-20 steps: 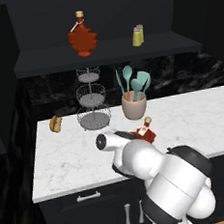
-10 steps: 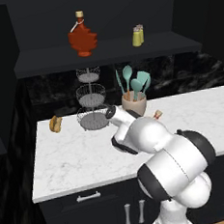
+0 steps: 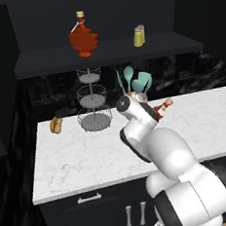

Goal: Put the shaker and condiment bottle from the counter next to their counterparts in the cabinet.

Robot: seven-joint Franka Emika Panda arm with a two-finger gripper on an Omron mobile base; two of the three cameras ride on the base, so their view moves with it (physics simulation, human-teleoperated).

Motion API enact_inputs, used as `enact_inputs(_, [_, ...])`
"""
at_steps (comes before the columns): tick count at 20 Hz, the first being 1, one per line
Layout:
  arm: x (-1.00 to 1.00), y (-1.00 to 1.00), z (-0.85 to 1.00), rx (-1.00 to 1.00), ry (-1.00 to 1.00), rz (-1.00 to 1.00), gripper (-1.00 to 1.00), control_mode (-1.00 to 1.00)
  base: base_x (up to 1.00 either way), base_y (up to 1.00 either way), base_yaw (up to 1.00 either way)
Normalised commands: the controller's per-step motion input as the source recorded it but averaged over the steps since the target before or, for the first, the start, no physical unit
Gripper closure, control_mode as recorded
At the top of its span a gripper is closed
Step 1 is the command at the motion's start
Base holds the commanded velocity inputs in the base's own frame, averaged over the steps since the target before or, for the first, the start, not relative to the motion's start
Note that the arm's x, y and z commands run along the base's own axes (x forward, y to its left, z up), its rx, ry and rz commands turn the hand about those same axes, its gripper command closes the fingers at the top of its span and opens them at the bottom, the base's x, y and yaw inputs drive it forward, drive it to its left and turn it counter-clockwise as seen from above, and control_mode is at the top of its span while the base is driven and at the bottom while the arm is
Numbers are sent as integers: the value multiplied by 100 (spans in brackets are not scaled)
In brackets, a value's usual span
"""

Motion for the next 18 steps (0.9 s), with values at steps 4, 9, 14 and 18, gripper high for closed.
enact_inputs(4, [-13, 0, 29, 1, 0, 10, 100, -100, 0, 0, 0])
enact_inputs(9, [0, 13, 52, -3, 0, 16, 100, -100, 0, 0, 0])
enact_inputs(14, [-15, 29, 78, -18, -14, 24, 100, -100, 0, 0, 0])
enact_inputs(18, [-70, 24, 63, -22, -17, 29, 100, -100, 0, 0, 0])
